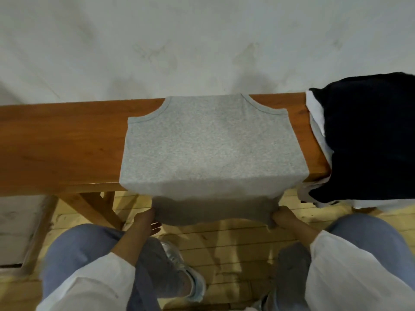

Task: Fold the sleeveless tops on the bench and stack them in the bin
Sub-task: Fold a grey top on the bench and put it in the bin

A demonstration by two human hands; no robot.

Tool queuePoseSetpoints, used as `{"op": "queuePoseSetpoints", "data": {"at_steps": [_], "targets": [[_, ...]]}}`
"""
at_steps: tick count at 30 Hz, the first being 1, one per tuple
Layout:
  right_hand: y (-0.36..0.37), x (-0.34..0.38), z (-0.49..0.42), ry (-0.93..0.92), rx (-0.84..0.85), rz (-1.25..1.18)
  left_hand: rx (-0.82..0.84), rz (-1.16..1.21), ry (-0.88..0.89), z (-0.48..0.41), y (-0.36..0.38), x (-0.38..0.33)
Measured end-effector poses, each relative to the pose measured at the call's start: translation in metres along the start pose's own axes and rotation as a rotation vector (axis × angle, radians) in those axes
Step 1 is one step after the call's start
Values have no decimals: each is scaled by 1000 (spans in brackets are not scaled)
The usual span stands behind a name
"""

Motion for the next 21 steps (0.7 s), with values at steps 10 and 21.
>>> {"op": "queuePoseSetpoints", "data": {"at_steps": [10, 21], "targets": [[-31, 8, 109, -184, -363, -509, 18, -260, 463, 99, -9, -18], [-136, 52, 195, -619, -276, -830, 618, 425, 564, 221, -25, -121]]}}
Point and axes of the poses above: each hand's wrist, its own z-axis away from the middle knuckle, its own y-axis out of the palm, x = y × z, the point moved 5 cm from there along -z, towards the middle knuckle, and after that the axes turned 9 degrees about z, right-handed, at the moved point
